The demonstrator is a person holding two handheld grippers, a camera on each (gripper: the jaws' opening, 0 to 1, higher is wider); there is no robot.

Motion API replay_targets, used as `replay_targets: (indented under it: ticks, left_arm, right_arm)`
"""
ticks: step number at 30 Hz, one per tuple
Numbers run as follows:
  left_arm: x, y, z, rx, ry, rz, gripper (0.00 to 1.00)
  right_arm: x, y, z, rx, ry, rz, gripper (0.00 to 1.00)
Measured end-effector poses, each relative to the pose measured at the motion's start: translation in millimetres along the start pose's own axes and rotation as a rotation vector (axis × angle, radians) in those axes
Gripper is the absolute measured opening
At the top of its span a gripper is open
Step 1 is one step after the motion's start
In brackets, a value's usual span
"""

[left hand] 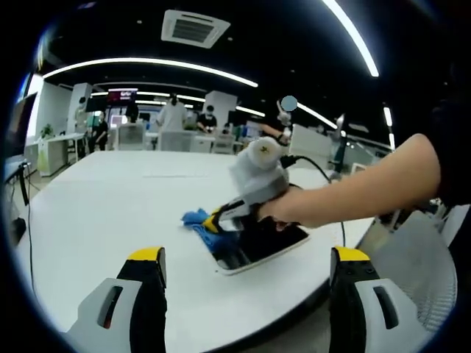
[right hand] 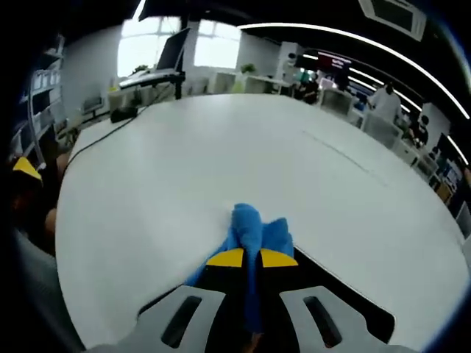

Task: Wipe the mirror surface with the cleaning cloth until all visible marks leave the cleaned area.

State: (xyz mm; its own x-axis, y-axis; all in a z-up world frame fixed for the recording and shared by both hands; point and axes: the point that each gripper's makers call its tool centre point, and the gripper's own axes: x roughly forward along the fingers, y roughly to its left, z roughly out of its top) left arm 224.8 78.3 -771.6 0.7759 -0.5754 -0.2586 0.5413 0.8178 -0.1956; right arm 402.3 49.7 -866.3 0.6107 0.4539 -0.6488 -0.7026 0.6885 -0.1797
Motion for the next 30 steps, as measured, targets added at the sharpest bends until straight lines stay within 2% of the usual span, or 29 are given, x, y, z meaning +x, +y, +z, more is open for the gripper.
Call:
replay_targets:
  ticks: [17,30]
  left_arm:
    - [0,-0.1,-0.1,-0.001,0.001,0.0,0.92]
    - [0,1.1,0.8,0.001,-0.007,0.008,0.94]
  right_arm:
    - [12,-15,5.4,0.027,0.042,-0.012,0.01]
    - [16,-20,4.3,0.033,0.042,-0.008,0.01]
